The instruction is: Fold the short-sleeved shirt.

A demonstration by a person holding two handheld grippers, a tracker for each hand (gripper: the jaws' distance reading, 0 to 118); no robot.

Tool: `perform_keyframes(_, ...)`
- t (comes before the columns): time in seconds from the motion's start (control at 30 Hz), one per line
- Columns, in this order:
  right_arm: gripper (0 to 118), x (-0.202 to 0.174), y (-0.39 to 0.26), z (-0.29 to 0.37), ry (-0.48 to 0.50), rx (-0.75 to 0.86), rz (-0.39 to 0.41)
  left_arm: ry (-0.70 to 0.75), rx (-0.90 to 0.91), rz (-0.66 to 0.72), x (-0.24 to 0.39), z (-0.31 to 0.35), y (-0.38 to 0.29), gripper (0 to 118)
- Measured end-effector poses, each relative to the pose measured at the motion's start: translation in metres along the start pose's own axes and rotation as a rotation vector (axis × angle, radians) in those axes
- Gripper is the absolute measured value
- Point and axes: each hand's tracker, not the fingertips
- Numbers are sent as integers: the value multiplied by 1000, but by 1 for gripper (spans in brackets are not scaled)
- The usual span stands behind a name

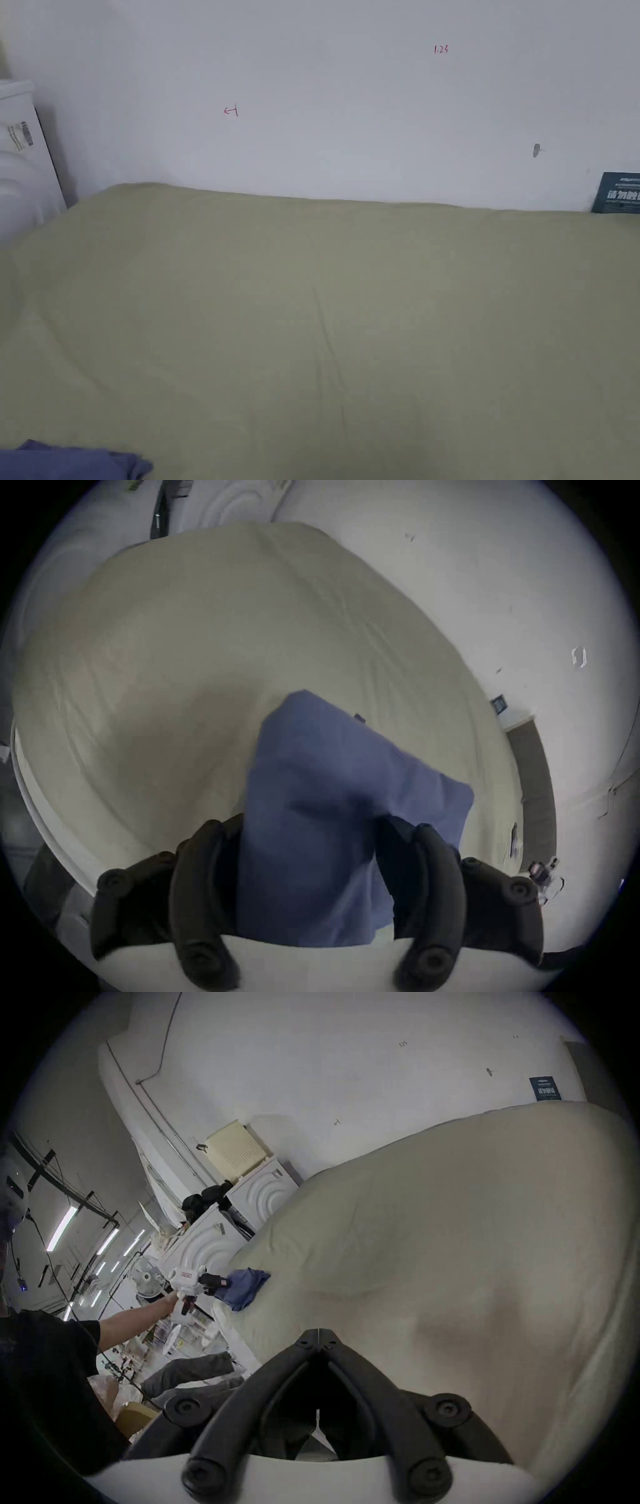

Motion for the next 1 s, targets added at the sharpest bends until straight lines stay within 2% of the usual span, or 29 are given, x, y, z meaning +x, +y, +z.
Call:
perform_keyframes(0.1,0,-10,1,11,30,31,28,129,60,99,-16,48,-10,83)
perform_keyframes(0.17,0,-20,2,20,60,56,50,199,186,148,-17,85,-18,82)
perform_keyframes(0.23,0,-29,5,30,70,75,76,180,300,130,1,120,-29,78)
perform_keyframes(0.27,0,-34,7,35,72,89,96,199,338,97,19,134,-34,70)
perform_keyframes(0.33,0,-46,14,46,37,122,156,254,443,-26,64,152,-48,26)
perform_keyframes(0.47,0,-73,35,69,-97,230,275,252,653,-249,178,165,-99,6)
perform_keyframes(0.57,0,-92,48,86,-241,319,326,84,732,-367,243,158,-142,5)
perform_keyframes(0.63,0,-91,50,93,-356,339,381,138,823,-478,291,145,-175,5)
perform_keyframes(0.73,0,-98,41,92,-639,328,432,76,879,-511,341,125,-211,1)
perform_keyframes(0.77,0,-98,35,92,-699,342,448,32,862,-517,354,117,-219,1)
perform_keyframes(0.87,0,-91,21,94,-731,374,408,-19,847,-495,385,88,-236,0)
perform_keyframes(0.93,0,-85,21,95,-737,350,387,-38,808,-495,398,76,-238,0)
perform_keyframes(1.0,0,-82,27,97,-788,312,381,-22,803,-515,423,69,-242,0)
